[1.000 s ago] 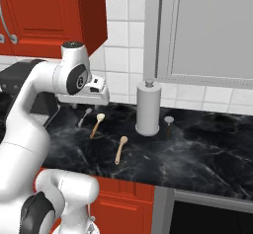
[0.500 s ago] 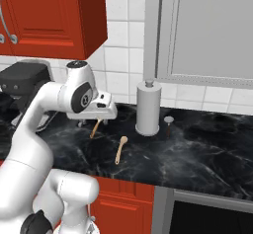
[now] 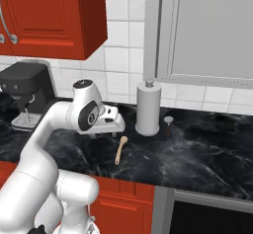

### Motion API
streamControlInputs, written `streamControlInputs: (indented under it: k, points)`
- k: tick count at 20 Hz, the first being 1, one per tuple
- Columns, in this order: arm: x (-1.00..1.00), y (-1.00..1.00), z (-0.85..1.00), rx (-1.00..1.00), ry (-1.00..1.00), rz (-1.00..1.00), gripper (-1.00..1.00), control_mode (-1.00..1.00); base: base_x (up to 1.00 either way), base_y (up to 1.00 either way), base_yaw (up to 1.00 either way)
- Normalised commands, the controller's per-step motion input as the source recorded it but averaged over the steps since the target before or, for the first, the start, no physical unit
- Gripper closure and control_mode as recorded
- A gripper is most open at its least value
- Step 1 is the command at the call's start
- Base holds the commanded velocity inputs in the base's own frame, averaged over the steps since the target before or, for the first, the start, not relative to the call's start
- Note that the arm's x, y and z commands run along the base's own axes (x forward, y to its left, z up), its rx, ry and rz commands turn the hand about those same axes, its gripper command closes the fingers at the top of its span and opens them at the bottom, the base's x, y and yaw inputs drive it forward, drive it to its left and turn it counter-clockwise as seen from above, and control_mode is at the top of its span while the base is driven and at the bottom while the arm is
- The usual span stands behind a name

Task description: Organize the utensils by type. Pick up the wooden spoons from the counter and place them in the open cabinet. Then pick up the metallic utensils from the counter and place them in the open drawer.

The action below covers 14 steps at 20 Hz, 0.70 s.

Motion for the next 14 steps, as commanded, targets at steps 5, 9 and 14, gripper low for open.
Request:
streamControlInputs:
  k: [5, 9, 14]
  points:
    - [0.11, -0.04, -0.39, 0.0, -0.01, 0.0, -1.0, -1.0, 0.0, 0.0, 0.0]
    - [0.09, -0.02, -0.38, 0.0, -0.03, -0.02, -1.0, -1.0, 0.0, 0.0, 0.0]
    - [0.24, -0.12, -0.36, 0.0, -0.01, -0.06, -1.0, -1.0, 0.0, 0.0, 0.0]
